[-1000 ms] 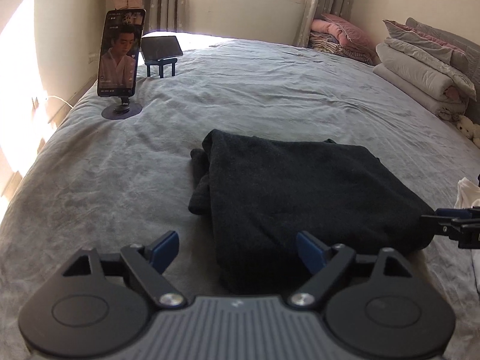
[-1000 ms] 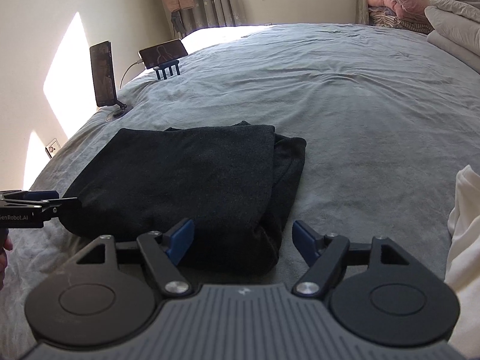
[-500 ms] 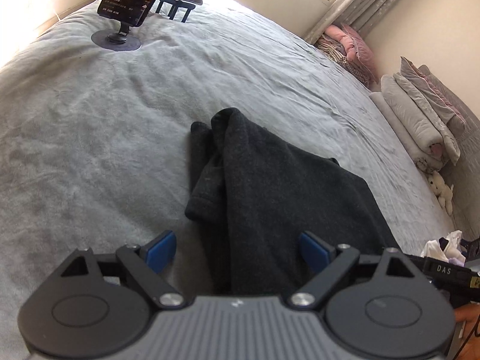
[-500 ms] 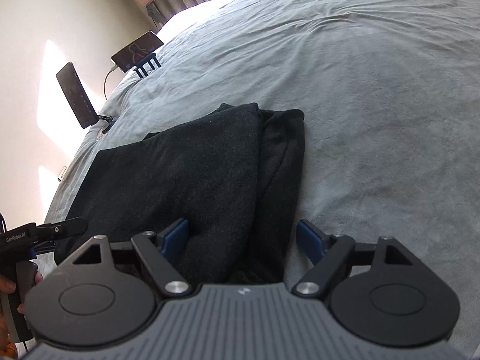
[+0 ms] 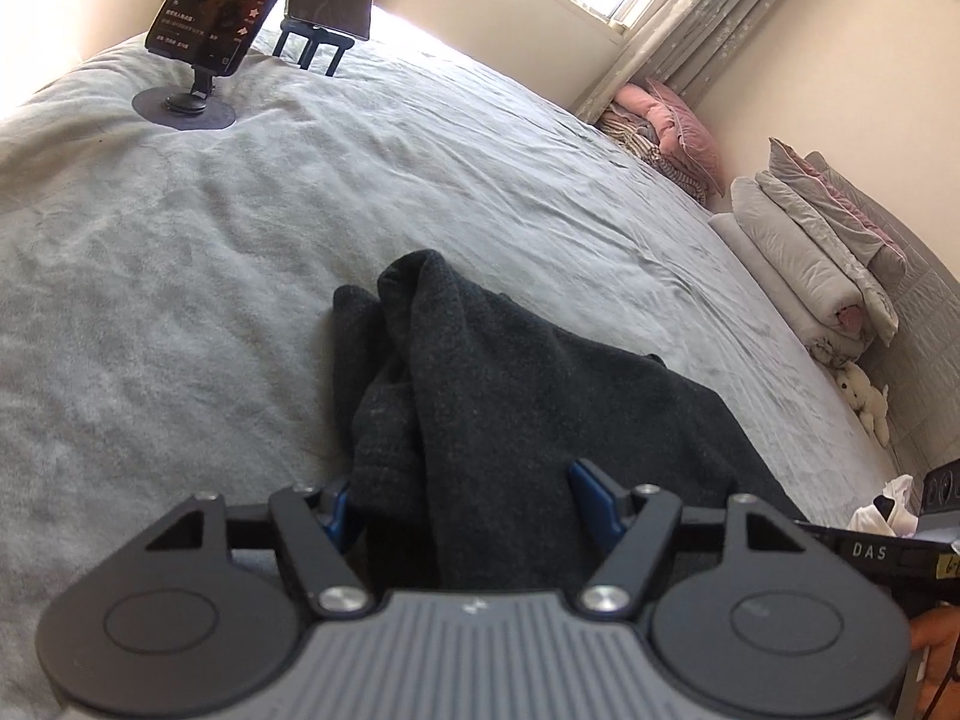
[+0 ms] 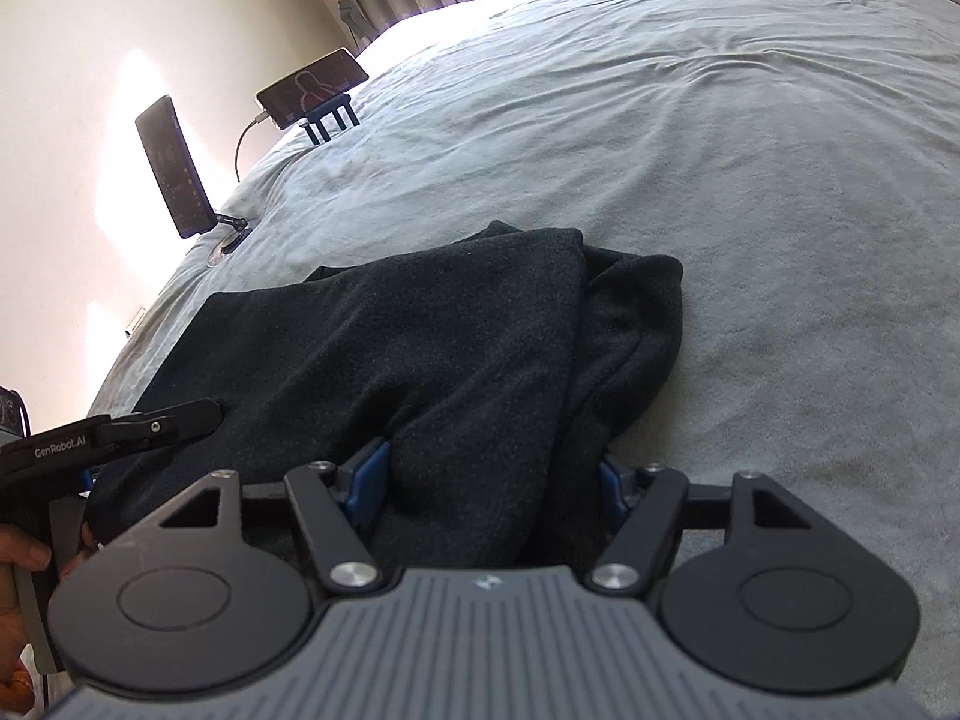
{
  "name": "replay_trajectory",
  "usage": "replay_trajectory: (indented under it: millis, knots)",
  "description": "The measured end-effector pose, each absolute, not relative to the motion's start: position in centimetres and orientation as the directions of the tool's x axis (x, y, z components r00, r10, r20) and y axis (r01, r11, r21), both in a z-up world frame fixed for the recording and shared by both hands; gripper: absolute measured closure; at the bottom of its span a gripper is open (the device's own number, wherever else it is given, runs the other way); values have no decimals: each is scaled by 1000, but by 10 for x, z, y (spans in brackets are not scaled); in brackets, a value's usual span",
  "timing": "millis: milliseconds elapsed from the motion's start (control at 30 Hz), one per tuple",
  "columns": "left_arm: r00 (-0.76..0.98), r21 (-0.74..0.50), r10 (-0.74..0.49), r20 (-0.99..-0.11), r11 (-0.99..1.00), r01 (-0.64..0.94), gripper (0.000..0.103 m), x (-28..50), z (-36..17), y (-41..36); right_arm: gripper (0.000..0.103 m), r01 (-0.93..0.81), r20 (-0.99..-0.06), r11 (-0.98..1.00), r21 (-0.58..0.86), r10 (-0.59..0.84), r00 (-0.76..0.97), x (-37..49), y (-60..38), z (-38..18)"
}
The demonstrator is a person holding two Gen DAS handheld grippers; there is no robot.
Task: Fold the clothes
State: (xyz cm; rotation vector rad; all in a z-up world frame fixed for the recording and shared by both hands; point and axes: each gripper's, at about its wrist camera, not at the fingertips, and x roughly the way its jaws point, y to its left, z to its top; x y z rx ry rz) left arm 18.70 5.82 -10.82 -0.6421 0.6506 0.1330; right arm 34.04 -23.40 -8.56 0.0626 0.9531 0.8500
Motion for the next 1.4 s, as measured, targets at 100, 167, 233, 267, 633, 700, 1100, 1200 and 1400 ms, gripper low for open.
replay_trajectory:
  millis: [100, 167, 233, 267, 633, 700, 1100, 1200, 1400]
  knots:
    - [810, -540, -74, -581, 780, -316, 67, 186, -108, 56, 53, -628, -680, 671, 394, 672, 292, 336, -230, -83]
    - [813, -513, -45, -580, 796, -321, 70, 187, -102, 50, 58, -638, -675, 671, 376, 671, 307, 333, -229, -78]
    - [825, -504, -34, -564, 806, -311, 72, 189, -92, 47, 60, -646, -667, 673, 359, 669, 326, 331, -228, -72]
    - [833, -507, -34, -552, 807, -303, 73, 190, -87, 47, 61, -652, -662, 671, 351, 671, 334, 330, -228, -68]
    - [886, -434, 20, -464, 867, -247, 77, 273, -31, 66, 62, -735, -573, 641, 220, 695, 434, 383, -186, -13]
    - [898, -416, 41, -439, 876, -244, 77, 304, -27, 77, 62, -737, -554, 649, 191, 691, 465, 404, -175, -7]
    - [935, -414, 94, -342, 878, -240, 78, 451, -31, 132, 62, -663, -435, 708, 243, 690, 578, 563, -136, -21]
    - [921, -413, 75, -382, 878, -243, 78, 468, -58, 140, 62, -657, -454, 706, 265, 692, 561, 582, -135, -43]
    - [910, -536, 14, -415, 805, -257, 58, 473, -126, 162, 53, -617, -476, 715, 330, 690, 545, 592, -137, -110]
